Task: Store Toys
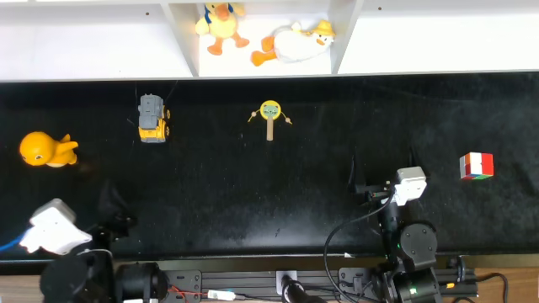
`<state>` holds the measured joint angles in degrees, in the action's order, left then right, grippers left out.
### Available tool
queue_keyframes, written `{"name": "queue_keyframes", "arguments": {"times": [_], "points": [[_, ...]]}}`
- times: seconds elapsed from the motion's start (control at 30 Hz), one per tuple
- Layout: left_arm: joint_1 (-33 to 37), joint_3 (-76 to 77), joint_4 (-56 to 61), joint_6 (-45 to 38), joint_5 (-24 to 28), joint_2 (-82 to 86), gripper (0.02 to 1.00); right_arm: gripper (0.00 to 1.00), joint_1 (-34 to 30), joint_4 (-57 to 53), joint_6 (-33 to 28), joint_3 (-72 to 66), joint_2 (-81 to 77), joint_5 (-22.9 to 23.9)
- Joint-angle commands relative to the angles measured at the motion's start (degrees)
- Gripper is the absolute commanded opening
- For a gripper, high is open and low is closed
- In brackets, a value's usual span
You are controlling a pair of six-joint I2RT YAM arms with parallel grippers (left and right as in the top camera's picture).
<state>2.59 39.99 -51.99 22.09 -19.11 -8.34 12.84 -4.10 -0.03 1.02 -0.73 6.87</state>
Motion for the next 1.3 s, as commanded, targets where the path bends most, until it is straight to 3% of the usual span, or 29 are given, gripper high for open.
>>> {"name": "queue_keyframes", "arguments": {"times": [0.03,0.3,0.73,0.87,0.97,1.07,1.3], "points": [[-0.4,6.1,-2.9,-0.6,-8.3,-8.8,1.000,0.993,0.3,0.2,-0.2,-0.7,0.5,0.2],[-0.4,12.6,-5.0,-0.2,-16.8,-27.3,1.000,0.993,0.3,0.2,-0.2,-0.7,0.5,0.2],[-0.3,13.1,1.3,-4.3,-18.1,-33.8,0.998,0.993,0.3,0.2,-0.2,-0.7,0.5,0.2],[3.4,12.9,1.1,-2.0,-17.9,-33.8,0.996,0.993,0.3,0.2,-0.2,-0.7,0.5,0.2],[8.4,12.9,1.3,-2.3,-14.5,-33.8,0.996,0.996,0.3,0.2,-0.2,-0.7,0.5,0.2],[14.1,12.9,2.3,-8.9,-7.1,-33.8,0.996,0.996,0.3,0.2,-0.2,-0.7,0.5,0.2],[27.9,12.9,2.8,-17.8,4.9,-34.2,0.996,0.996,0.3,0.2,-0.2,-0.7,0.5,0.2]]}}
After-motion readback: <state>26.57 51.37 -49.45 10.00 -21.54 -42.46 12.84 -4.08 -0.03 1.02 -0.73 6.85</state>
